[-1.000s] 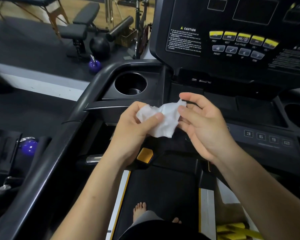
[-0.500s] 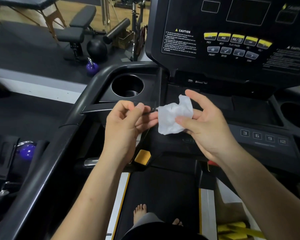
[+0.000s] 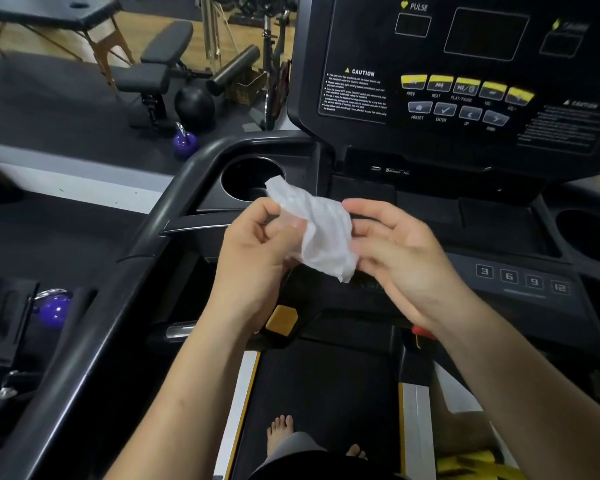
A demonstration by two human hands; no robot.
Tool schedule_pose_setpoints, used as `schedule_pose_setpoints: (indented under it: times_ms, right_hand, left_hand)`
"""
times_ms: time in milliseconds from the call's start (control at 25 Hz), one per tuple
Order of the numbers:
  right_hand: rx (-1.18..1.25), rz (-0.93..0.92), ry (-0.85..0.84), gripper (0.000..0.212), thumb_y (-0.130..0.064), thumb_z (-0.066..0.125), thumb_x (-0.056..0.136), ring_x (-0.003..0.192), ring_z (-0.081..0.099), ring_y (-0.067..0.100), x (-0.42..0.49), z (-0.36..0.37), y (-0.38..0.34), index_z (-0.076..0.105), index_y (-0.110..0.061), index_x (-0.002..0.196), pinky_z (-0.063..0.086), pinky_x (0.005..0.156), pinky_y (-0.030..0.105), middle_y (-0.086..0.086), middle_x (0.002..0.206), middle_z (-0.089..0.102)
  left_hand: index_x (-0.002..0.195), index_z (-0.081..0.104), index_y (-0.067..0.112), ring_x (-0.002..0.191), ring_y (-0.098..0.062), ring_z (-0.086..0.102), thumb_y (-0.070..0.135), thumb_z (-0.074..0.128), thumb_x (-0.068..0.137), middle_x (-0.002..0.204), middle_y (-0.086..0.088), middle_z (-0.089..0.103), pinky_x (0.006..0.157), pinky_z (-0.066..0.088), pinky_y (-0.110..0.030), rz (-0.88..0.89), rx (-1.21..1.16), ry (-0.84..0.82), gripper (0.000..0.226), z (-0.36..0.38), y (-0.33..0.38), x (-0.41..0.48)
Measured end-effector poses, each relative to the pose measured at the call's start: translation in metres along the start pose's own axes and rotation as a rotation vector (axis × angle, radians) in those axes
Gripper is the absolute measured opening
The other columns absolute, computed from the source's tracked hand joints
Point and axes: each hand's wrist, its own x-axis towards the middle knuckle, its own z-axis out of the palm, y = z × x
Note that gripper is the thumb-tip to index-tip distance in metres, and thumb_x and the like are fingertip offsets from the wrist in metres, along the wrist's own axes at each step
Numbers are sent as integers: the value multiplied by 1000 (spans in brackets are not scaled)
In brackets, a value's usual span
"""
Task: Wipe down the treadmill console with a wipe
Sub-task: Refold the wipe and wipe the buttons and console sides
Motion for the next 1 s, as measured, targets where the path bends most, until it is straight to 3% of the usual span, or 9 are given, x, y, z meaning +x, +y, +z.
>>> schedule_pose_setpoints:
  times_ms: [120, 240, 400, 480, 560, 640, 760, 840, 1000]
  right_hand:
    - [-5, -38, 138, 35, -10, 67, 88, 90, 72, 20, 4, -1, -1, 60, -27, 117, 59, 83, 44, 1, 93, 74]
    - [-46, -185, 174, 35, -1, 67, 86, 82, 71, 15, 5, -1, -2, 62, -29, 107, 59, 70, 31, -4, 85, 71]
    - [-161, -212, 222, 28, 0, 65, 86, 71, 64, 1, 5, -4, -2, 71, -27, 89, 50, 64, 15, -13, 78, 67]
    - [-162, -182, 193, 31, 1, 67, 84, 77, 68, 5, 5, -5, -1, 73, -27, 96, 51, 67, 16, -10, 82, 69]
    - [-151, -152, 146, 39, 3, 72, 78, 85, 70, 11, 4, -7, -1, 70, -28, 103, 56, 72, 22, -5, 89, 71]
    - [-297, -136, 133, 46, 0, 78, 74, 85, 70, 14, 4, -7, -1, 66, -34, 104, 59, 75, 30, -1, 91, 70]
    - [-695, -236, 165, 33, -15, 77, 78, 76, 64, 11, 4, -9, -3, 65, -44, 90, 56, 70, 29, -8, 90, 66]
    - [-781, -300, 140, 22, -19, 71, 82, 80, 60, 2, 6, -12, -6, 65, -41, 81, 47, 70, 20, -13, 97, 63]
    - [-330, -172, 1, 11, -17, 62, 84, 84, 67, 8, 9, -9, -9, 68, -26, 87, 53, 69, 24, -7, 94, 71]
  left_hand:
    - [109, 66, 11, 71, -17, 69, -1, 57, 87, 79, -1, 71, 62, 54, -27, -34, -99, -108, 27, 1, 2, 1]
    - [132, 55, 14, 94, -25, 72, 31, 62, 89, 111, -11, 72, 72, 57, -36, -179, -152, -34, 47, 5, 2, 0]
    - [148, 32, 39, 67, -14, 71, 15, 69, 86, 71, 0, 73, 63, 54, -23, 2, 115, -23, 76, 5, -6, -3]
    - [143, 40, 48, 64, -12, 67, 26, 64, 90, 74, 0, 69, 60, 55, -26, 14, 71, -10, 61, 1, 1, -1]
    - [132, 54, 49, 94, -24, 72, 51, 59, 89, 111, -6, 70, 80, 59, -46, -29, 44, -30, 44, 0, 7, 0]
    - [118, 70, 38, 109, -26, 68, 56, 67, 82, 116, -3, 71, 96, 52, -55, -21, 166, -60, 40, 1, 8, -2]
    - [103, 78, 24, 93, -12, 72, 27, 89, 68, 96, 4, 77, 91, 57, -38, 13, 397, -24, 36, 6, 11, -3]
    - [92, 76, 33, 76, 0, 68, 23, 89, 70, 84, 14, 75, 75, 54, -19, 68, 628, 37, 27, 4, 8, 0]
    - [70, 70, 34, 73, -5, 62, 26, 82, 78, 87, 13, 68, 65, 49, -22, 152, 631, 11, 16, 0, 12, 1]
